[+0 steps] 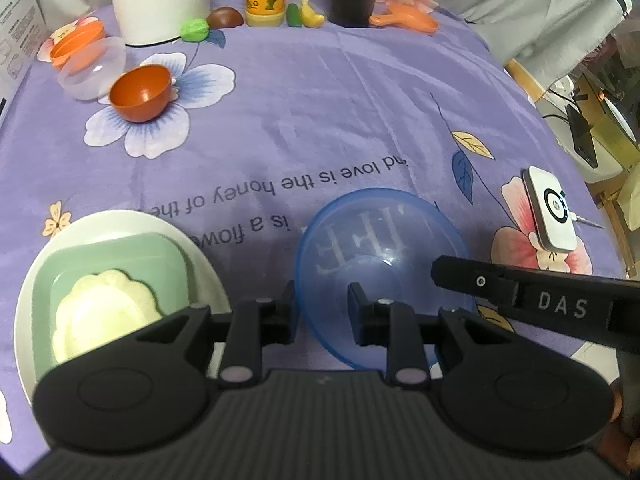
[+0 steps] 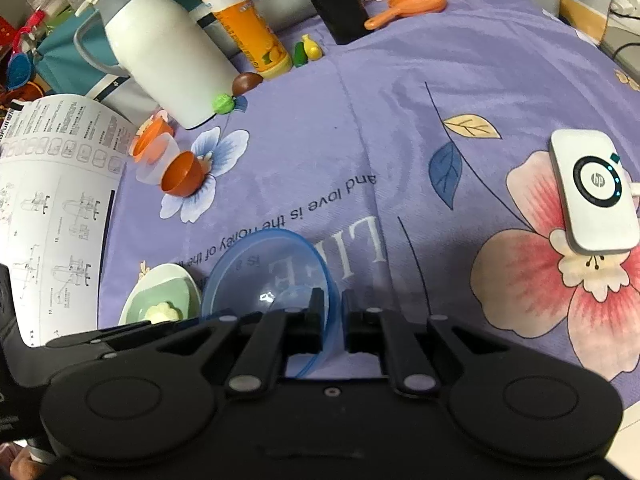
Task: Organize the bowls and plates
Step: 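Carry the blue bowl with both tools and lower it beside the plate stack, then open both tools to release the blue bowl on the cloth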
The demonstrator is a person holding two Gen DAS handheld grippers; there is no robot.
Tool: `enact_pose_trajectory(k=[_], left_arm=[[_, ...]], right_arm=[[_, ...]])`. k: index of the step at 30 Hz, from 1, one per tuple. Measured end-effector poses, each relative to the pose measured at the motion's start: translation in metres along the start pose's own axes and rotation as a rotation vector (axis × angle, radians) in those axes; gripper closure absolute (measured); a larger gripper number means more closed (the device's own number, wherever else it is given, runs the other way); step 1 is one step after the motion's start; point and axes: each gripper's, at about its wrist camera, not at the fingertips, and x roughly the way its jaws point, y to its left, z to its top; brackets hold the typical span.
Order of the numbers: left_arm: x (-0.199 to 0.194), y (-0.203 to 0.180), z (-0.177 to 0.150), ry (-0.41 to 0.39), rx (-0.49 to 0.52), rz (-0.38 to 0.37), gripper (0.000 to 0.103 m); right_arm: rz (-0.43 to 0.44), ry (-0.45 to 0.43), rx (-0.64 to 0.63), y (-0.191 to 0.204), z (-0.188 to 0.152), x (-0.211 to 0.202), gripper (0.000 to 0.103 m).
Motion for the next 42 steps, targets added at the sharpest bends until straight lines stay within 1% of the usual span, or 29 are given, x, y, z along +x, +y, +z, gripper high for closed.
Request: enact_pose_trajectory(k=[11, 14, 15, 16, 17, 18, 19, 20, 21, 22, 24, 29, 36, 42], left_arm=[[0.007, -0.003, -0.001, 0.009, 0.013, -0.007, 0.079], [0.009, -0.001, -0.002, 0.014, 0.012, -0.007, 0.077], [0.009, -0.001, -0.002, 0.012, 0.014, -0.005, 0.072], [0.009, -0.002, -0.002, 0.011, 0.019, 0.000, 0.060], [0.009, -0.003, -0.002, 0.006, 0.025, 0.012, 0.050], [0.008, -0.004, -0.002, -0.004, 0.030, 0.031, 0.027], [0.006, -0.005, -0.002, -0.022, 0.035, 0.048, 0.013], [0.003, -0.005, -0.003, -0.045, 0.041, 0.055, 0.010], [0.000, -0.005, -0.002, -0.060, 0.044, 0.062, 0.007], [-0.002, -0.006, -0.001, -0.070, 0.048, 0.068, 0.005], [-0.006, -0.006, 0.000, -0.088, 0.054, 0.078, 0.002], [-0.017, -0.006, 0.002, -0.125, 0.070, 0.086, 0.000], [-0.022, -0.009, 0.000, -0.127, 0.082, 0.063, 0.000], [-0.029, -0.003, -0.002, -0.149, 0.061, 0.043, 0.000]], right_arm=[[-0.017, 0.004, 0.005, -0.006, -0.001, 0.003, 0.092], [-0.018, 0.008, 0.003, -0.005, -0.001, 0.005, 0.092], [-0.018, 0.009, 0.000, -0.005, -0.001, 0.005, 0.092], [-0.020, 0.009, -0.003, -0.004, -0.002, 0.005, 0.091], [-0.025, 0.006, -0.011, -0.003, -0.002, 0.005, 0.090], [-0.032, 0.001, -0.019, -0.002, -0.002, 0.005, 0.086], [-0.045, -0.010, -0.026, 0.000, -0.002, 0.003, 0.074], [-0.058, -0.020, -0.028, 0.000, -0.001, 0.002, 0.061], [-0.070, -0.032, -0.025, 0.000, 0.000, 0.001, 0.028], [-0.075, -0.046, -0.022, -0.001, 0.001, -0.001, 0.004], [-0.083, -0.073, -0.029, -0.001, 0.002, -0.006, 0.002], [-0.093, -0.084, -0.025, -0.002, 0.003, -0.009, 0.000], [-0.106, -0.096, -0.007, -0.002, 0.003, -0.014, 0.000], [-0.121, -0.100, 0.020, -0.003, 0.003, -0.017, 0.000]])
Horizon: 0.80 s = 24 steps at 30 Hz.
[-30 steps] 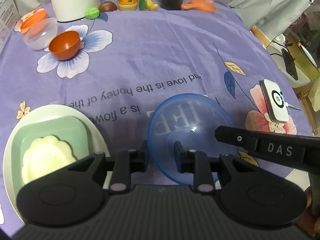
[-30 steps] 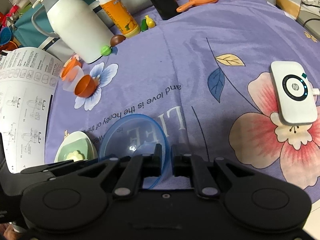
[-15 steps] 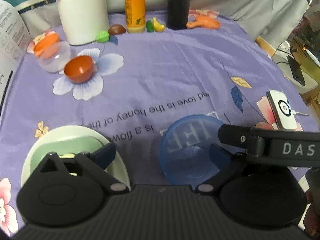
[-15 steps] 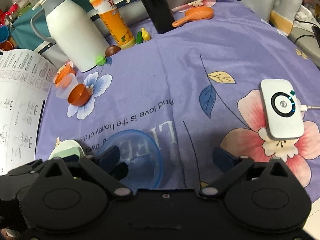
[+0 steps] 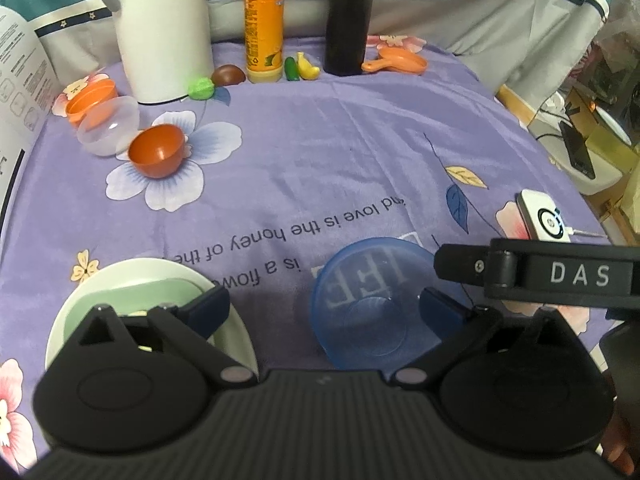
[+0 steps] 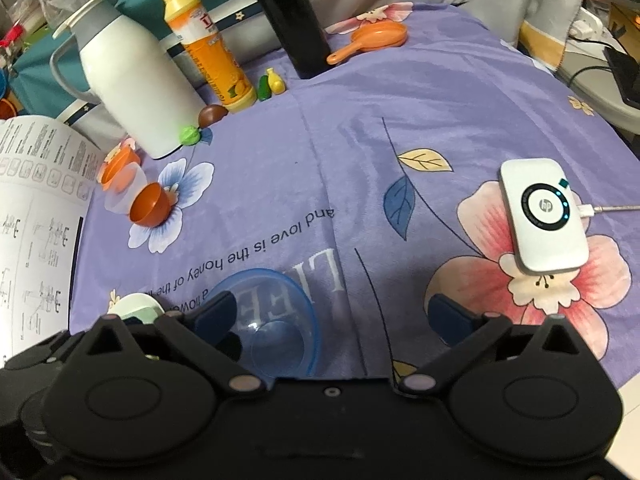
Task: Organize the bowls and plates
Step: 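Open both tools to release the blue bowl on the cloth, then move both tools over to the clear plastic bowl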
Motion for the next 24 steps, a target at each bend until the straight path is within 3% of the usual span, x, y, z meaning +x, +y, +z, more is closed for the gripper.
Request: enact_pose_trajectory(k=[14, 24], left_arm=[[-0.009, 0.035, -0.004, -0.025, -0.095, -0.033, 0.000], [-0.011, 0.092, -0.006, -0.049, -0.232, -0.001, 0.000]], right_arm=[[-0.014, -0.003, -0.078, 0.026, 0.003, -0.002, 0.000], [-0.021, 0.014, -0.151, 0.061, 0.014, 0.009, 0.000]])
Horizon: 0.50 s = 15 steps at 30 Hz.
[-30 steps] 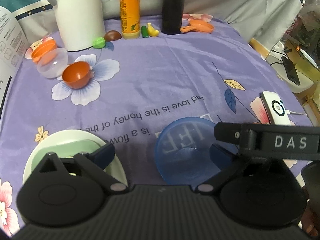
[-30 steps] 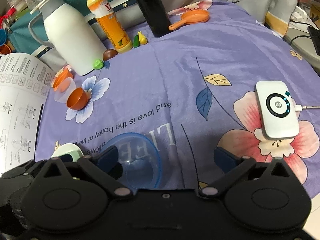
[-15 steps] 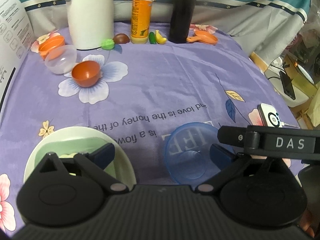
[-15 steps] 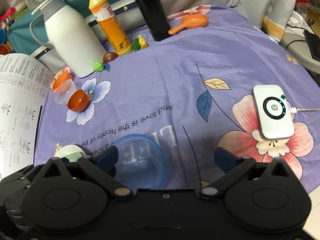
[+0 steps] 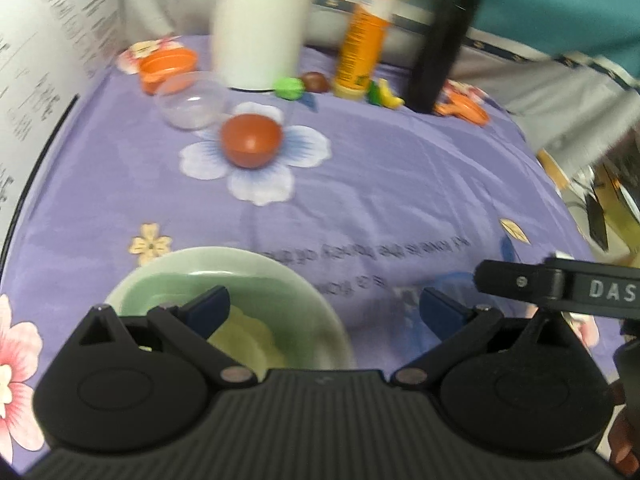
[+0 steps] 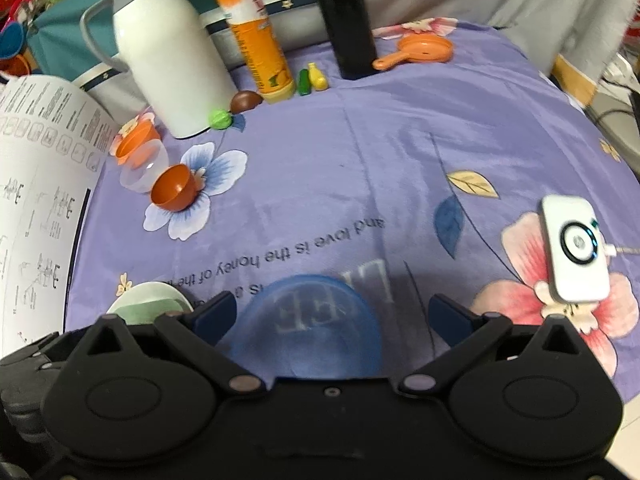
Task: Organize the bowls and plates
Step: 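Move both tools over to the clear plastic bowl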
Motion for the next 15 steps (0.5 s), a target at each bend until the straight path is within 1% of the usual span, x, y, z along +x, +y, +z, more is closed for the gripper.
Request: enact_pose_trajectory(k=[3, 8, 15], left_arm=[[0.002, 0.021, 0.011, -0.010, -0.022, 0.020, 0.000], [0.008, 0.061, 0.035, -0.043, -0.052, 0.075, 0.000], [0.030, 0.128, 0.077, -0.071, -0.150, 0.157, 0.000]], right_arm=[[0.010, 0.007, -0.027, 0.016, 0.011, 0.006, 0.000], [0.023, 0.020, -0.088, 0.052, 0.035, 0.022, 0.000], [0.052, 0.035, -0.123, 0.108, 0.080, 0.058, 0.000]])
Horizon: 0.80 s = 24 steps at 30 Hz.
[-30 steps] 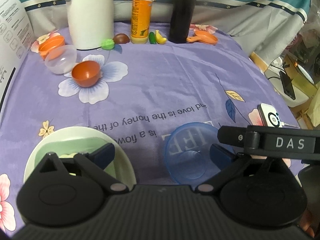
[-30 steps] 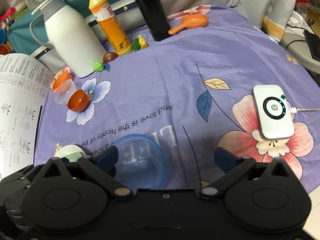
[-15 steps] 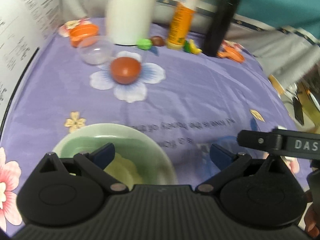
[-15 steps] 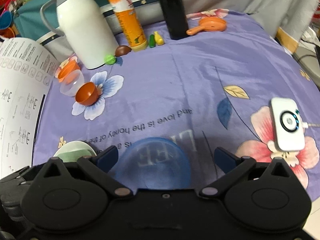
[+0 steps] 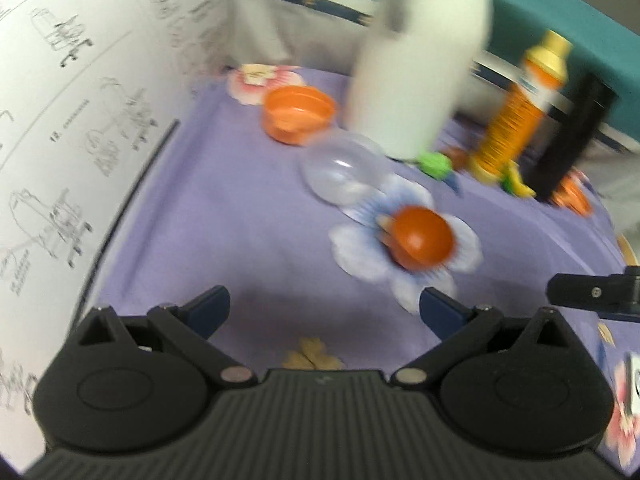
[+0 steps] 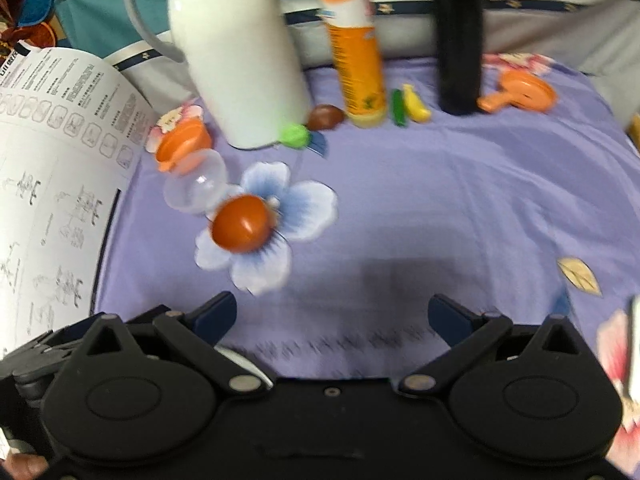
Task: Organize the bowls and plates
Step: 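Move both tools over to the clear plastic bowl, then close the left tool on the clear bowl rim while the right tool grips it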
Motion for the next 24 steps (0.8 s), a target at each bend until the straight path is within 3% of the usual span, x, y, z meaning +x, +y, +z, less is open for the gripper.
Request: enact_pose_trajectory(k=[4, 9, 15, 19, 24], left_arm=[[0.027, 0.023, 0.025, 0.000, -0.057, 0.038, 0.000], [0.061, 0.037, 0.055, 0.002, -0.109, 0.062, 0.000], [0.094, 0.031, 0.077, -0.003, -0.102, 0.078, 0.001], [0.109, 0.022, 0.082, 0.008, -0.066, 0.097, 0.021], [0.126, 0.016, 0.083, 0.033, -0.065, 0.071, 0.043]], right_arm=[[0.016, 0.013, -0.034, 0.028, 0.031, 0.029, 0.000], [0.054, 0.022, 0.013, 0.048, 0.071, 0.068, 0.001], [0.100, 0.049, 0.057, 0.062, 0.103, 0.115, 0.020], [0.142, 0.090, 0.076, 0.069, 0.110, 0.144, 0.044], [0.155, 0.111, 0.049, 0.077, 0.107, 0.166, 0.069]])
